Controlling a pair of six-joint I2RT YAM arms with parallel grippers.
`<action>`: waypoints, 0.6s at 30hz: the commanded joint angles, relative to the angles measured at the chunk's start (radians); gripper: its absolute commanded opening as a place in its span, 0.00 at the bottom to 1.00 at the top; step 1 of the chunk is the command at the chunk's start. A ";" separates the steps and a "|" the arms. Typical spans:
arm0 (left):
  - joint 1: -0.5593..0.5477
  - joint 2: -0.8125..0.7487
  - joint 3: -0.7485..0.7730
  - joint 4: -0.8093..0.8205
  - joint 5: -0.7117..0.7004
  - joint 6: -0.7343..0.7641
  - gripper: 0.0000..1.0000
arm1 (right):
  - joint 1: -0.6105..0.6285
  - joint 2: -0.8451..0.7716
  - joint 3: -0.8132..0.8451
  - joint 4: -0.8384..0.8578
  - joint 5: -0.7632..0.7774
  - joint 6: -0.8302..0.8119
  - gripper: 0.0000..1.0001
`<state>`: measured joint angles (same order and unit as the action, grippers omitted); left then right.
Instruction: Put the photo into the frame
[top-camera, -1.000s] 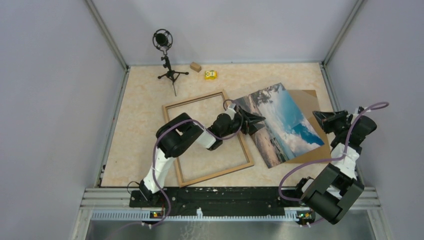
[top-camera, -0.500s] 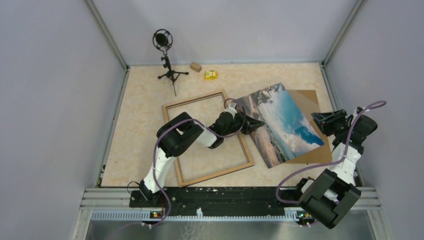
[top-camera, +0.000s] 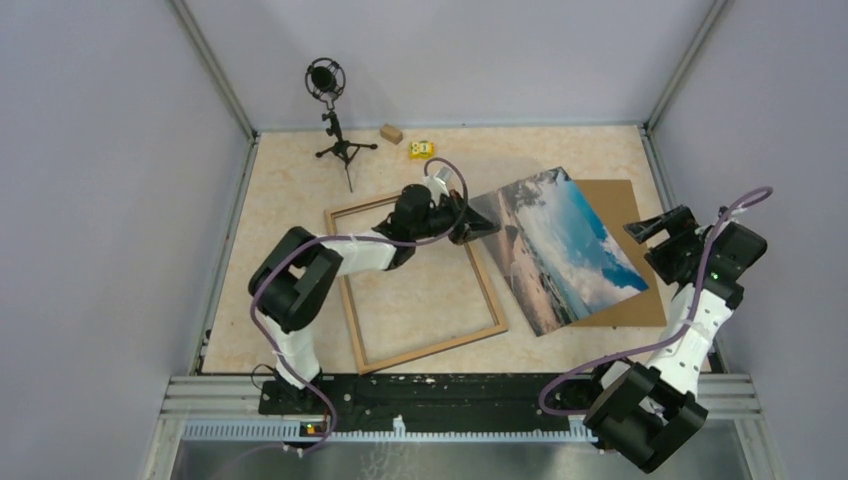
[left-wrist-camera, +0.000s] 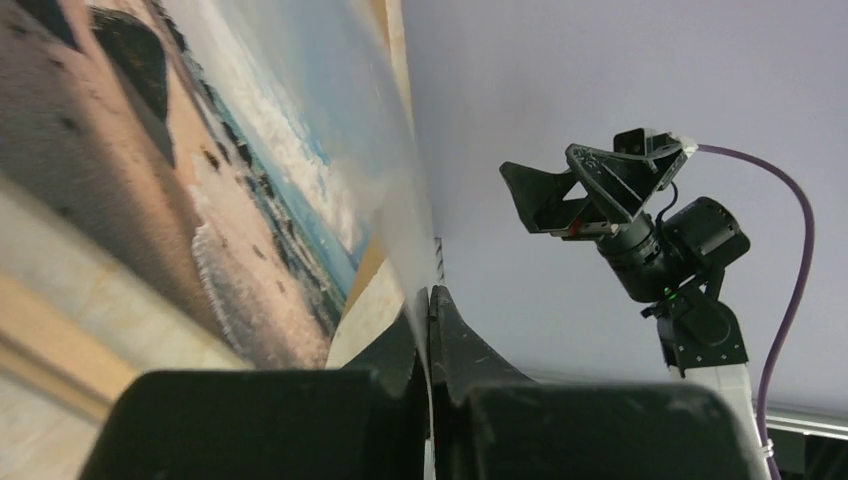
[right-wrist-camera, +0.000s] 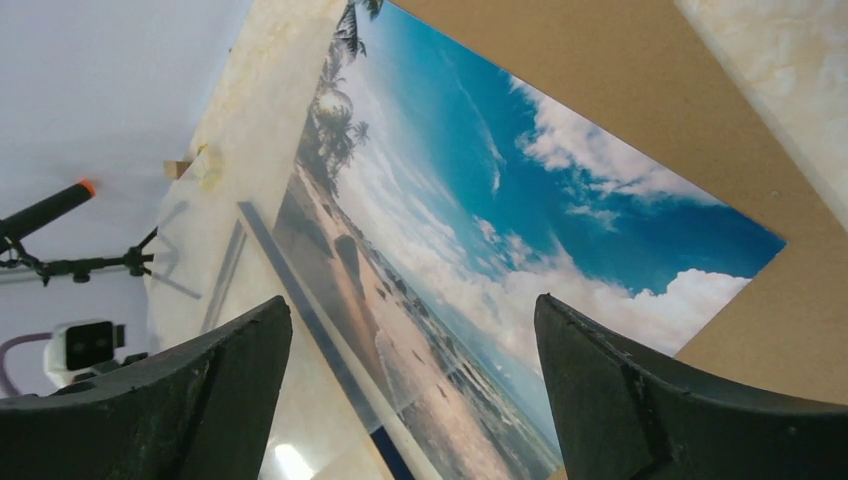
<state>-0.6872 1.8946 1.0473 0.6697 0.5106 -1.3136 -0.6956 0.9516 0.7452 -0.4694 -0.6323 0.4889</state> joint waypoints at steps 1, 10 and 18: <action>0.087 -0.168 -0.056 -0.082 0.113 0.157 0.00 | 0.005 -0.030 0.053 -0.059 0.047 -0.073 0.91; 0.303 -0.441 -0.070 -0.748 0.250 0.654 0.00 | 0.321 0.049 0.036 0.194 0.073 0.027 0.97; 0.414 -0.515 -0.183 -0.870 0.339 0.776 0.00 | 0.585 0.346 0.208 0.509 0.164 0.146 0.99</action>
<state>-0.2935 1.4147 0.9295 -0.1204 0.7715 -0.6460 -0.1669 1.1816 0.8074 -0.1848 -0.5312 0.5648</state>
